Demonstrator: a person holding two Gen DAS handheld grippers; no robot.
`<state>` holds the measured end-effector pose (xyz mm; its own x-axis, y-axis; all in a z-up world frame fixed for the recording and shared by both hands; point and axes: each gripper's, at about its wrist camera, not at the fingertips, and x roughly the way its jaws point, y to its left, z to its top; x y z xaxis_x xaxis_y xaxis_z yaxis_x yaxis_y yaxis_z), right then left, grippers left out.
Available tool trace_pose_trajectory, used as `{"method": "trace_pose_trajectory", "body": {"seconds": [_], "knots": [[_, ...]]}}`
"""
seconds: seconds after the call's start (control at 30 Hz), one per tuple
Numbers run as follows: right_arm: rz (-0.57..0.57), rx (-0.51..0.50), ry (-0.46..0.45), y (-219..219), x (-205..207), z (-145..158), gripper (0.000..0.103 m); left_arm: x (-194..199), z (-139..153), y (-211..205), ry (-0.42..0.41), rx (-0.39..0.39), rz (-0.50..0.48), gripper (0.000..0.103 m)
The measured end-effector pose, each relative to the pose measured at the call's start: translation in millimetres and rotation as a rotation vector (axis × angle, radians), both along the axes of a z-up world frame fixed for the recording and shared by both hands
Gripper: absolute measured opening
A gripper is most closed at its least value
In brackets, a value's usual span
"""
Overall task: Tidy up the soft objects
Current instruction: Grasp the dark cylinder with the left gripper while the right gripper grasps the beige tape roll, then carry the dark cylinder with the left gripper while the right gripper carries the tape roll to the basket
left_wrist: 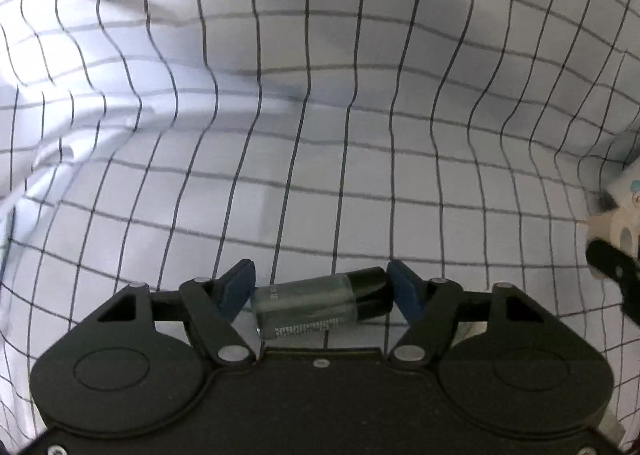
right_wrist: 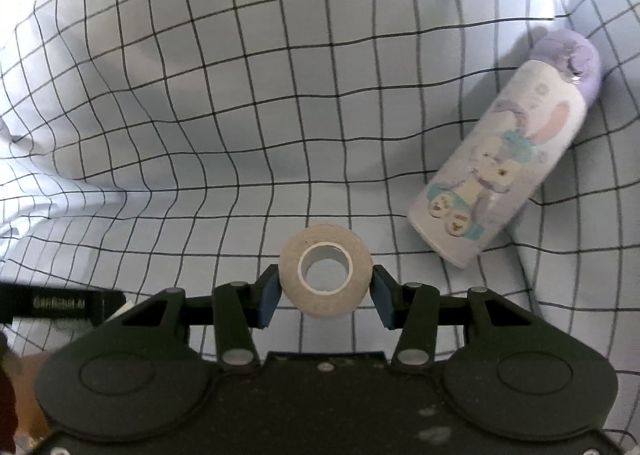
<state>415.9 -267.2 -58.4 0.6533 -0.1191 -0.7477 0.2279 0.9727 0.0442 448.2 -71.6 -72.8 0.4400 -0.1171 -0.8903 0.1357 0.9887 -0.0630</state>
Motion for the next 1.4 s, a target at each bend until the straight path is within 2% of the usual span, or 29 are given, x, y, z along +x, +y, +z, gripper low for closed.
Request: {"method": "trace_pose_trajectory", "body": {"seconds": [0.2, 0.4, 0.73, 0.9, 1.1, 1.23, 1.4], "knots": [[-0.019, -0.005, -0.005, -17, -36, 11, 0.048, 0, 24, -25, -0.061, 0.000, -0.047, 0.068], [-0.056, -0.023, -0.007, -34, -79, 15, 0.048, -17, 50, -70, -0.120, -0.028, -0.157, 0.068], [-0.093, -0.037, -0.025, -48, -166, 29, 0.048, -83, 75, -141, -0.140, -0.083, -0.416, 0.068], [-0.114, -0.014, -0.024, -51, -210, 32, 0.048, -130, 87, -159, -0.128, -0.105, -0.541, 0.068], [-0.127, 0.002, -0.011, -42, -264, 33, 0.048, -184, 99, -150, -0.107, -0.120, -0.616, 0.068], [-0.129, 0.022, -0.007, -29, -296, 34, 0.048, -218, 106, -127, -0.104, -0.136, -0.602, 0.068], [-0.123, 0.071, -0.020, -8, -337, 37, 0.048, -266, 116, -92, -0.156, -0.124, -0.572, 0.068]]}}
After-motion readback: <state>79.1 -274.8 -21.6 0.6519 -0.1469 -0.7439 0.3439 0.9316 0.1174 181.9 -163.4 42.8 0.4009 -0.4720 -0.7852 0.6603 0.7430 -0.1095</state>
